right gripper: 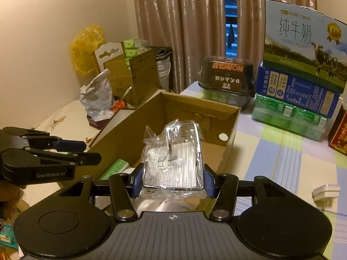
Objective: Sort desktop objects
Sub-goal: 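Open both tools to drop the ointment box and tray into the box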
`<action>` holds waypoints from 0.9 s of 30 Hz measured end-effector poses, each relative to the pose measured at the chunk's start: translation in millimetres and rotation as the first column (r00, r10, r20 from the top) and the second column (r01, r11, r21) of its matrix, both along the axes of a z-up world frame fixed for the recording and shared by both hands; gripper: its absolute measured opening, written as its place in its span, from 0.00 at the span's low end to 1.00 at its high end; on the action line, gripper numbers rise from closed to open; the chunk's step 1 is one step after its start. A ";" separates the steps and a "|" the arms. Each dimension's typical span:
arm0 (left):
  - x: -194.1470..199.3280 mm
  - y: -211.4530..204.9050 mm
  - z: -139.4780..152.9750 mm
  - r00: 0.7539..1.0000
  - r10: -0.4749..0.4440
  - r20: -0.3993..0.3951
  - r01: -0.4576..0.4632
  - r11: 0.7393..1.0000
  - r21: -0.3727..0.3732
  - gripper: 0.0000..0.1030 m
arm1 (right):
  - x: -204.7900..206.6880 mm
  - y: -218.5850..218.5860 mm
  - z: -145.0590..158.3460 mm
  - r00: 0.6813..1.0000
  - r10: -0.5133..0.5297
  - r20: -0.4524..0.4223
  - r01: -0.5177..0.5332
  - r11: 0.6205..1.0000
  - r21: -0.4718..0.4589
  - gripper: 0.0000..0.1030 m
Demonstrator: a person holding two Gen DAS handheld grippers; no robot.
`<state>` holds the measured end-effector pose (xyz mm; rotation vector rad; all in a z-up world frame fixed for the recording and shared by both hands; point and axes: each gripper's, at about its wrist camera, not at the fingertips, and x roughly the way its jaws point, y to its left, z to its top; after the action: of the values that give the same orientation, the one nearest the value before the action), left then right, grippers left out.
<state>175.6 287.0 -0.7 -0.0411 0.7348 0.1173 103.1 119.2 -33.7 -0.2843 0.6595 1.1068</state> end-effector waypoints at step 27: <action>-14.8 2.9 1.7 1.000 0.008 -0.001 -0.008 1.000 0.002 0.46 | 3.0 6.8 9.0 0.997 0.007 -0.072 0.000 0.995 0.100 0.71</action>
<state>160.8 289.9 1.1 -0.0417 0.7355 0.1256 106.2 126.0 -24.7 -0.1606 0.6658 1.1540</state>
